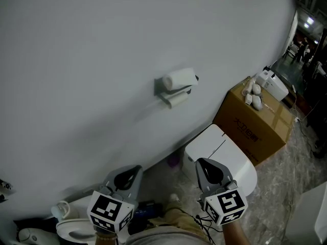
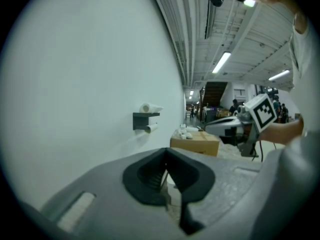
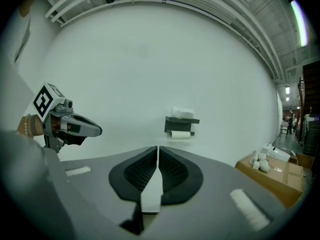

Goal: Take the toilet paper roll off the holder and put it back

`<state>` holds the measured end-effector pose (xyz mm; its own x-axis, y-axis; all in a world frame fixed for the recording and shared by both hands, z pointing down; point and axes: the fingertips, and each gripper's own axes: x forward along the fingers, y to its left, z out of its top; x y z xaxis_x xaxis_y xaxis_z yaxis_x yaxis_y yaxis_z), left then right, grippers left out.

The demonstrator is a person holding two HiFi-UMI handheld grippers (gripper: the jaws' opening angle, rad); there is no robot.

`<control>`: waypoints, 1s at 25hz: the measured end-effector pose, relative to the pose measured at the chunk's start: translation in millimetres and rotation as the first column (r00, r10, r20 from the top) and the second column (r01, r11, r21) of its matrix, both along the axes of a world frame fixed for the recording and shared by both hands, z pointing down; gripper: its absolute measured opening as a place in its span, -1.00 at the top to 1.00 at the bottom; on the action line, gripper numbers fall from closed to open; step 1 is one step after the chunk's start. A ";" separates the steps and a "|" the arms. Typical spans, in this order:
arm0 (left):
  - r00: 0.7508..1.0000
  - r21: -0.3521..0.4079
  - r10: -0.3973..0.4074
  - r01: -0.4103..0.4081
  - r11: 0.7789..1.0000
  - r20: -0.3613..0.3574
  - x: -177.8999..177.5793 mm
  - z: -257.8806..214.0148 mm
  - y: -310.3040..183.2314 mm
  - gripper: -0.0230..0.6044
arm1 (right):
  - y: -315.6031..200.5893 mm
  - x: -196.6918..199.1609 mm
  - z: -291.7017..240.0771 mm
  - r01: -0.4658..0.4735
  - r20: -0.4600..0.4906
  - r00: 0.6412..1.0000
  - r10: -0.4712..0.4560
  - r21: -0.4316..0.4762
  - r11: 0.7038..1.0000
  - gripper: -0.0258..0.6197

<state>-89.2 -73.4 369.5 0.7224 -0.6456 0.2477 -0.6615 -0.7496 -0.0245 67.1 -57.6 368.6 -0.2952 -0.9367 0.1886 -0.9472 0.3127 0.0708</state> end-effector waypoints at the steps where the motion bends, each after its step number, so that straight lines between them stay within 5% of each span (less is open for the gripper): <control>1: 1.000 -0.001 0.002 -0.002 1.000 -0.002 0.3 -0.2 0.5 0.95 | 0.4 -0.4 -0.1 0.002 -0.001 1.000 -0.002 0.001 1.000 0.88; 25: 1.000 -0.014 0.014 -0.014 1.000 -0.012 4.1 1.5 3.6 0.95 | 2.7 -0.6 4.8 0.004 0.000 1.000 -0.004 -0.015 1.000 0.90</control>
